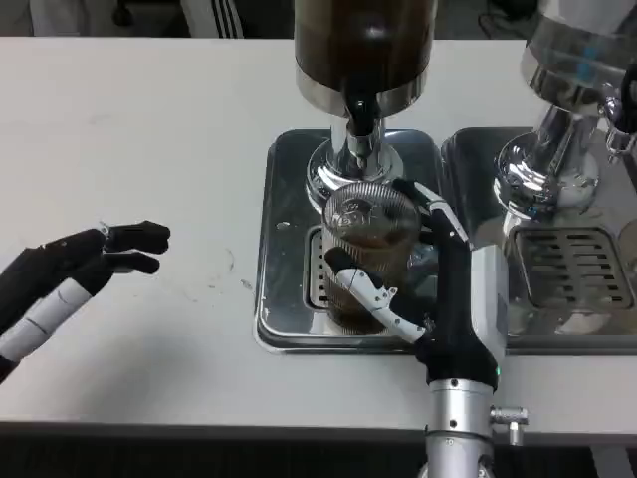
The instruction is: Grasp the cup under the faucet to collect the drink, then remove the cup.
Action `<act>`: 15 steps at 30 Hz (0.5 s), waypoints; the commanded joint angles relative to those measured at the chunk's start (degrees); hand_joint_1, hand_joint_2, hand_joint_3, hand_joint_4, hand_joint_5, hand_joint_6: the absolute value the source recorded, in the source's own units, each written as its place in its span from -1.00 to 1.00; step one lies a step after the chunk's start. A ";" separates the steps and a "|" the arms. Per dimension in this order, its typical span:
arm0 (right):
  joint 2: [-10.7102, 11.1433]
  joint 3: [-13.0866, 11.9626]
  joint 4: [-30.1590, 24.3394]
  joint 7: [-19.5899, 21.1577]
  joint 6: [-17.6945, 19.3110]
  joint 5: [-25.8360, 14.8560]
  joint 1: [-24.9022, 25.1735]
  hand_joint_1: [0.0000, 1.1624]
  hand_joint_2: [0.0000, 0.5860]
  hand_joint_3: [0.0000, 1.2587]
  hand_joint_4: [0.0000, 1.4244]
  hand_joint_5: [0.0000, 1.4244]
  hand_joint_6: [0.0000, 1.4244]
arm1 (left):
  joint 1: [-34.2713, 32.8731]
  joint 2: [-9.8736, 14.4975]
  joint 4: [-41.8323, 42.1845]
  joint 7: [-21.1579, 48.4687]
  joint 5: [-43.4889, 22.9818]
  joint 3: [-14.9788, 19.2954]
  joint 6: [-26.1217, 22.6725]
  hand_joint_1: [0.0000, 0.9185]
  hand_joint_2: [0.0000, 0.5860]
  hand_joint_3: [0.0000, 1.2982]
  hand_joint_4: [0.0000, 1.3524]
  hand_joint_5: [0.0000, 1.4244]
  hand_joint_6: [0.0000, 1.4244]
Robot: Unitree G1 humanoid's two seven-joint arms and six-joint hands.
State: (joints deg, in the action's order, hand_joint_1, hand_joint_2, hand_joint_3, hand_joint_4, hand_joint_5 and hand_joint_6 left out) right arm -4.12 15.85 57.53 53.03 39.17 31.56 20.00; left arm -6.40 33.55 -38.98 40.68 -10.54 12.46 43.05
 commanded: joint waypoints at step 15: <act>2.15 0.67 -7.54 2.56 2.17 1.52 -3.17 0.38 -0.28 -0.12 0.03 0.21 0.52 | -1.78 1.06 -1.64 0.37 0.97 -0.77 0.98 -1.00 -0.67 -0.48 -0.57 -0.54 -0.66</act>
State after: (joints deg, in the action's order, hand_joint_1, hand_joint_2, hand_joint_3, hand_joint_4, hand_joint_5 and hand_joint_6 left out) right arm -1.85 16.49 52.48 53.99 39.47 32.43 17.04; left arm -7.33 33.57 -40.06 40.69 -10.50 12.28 43.12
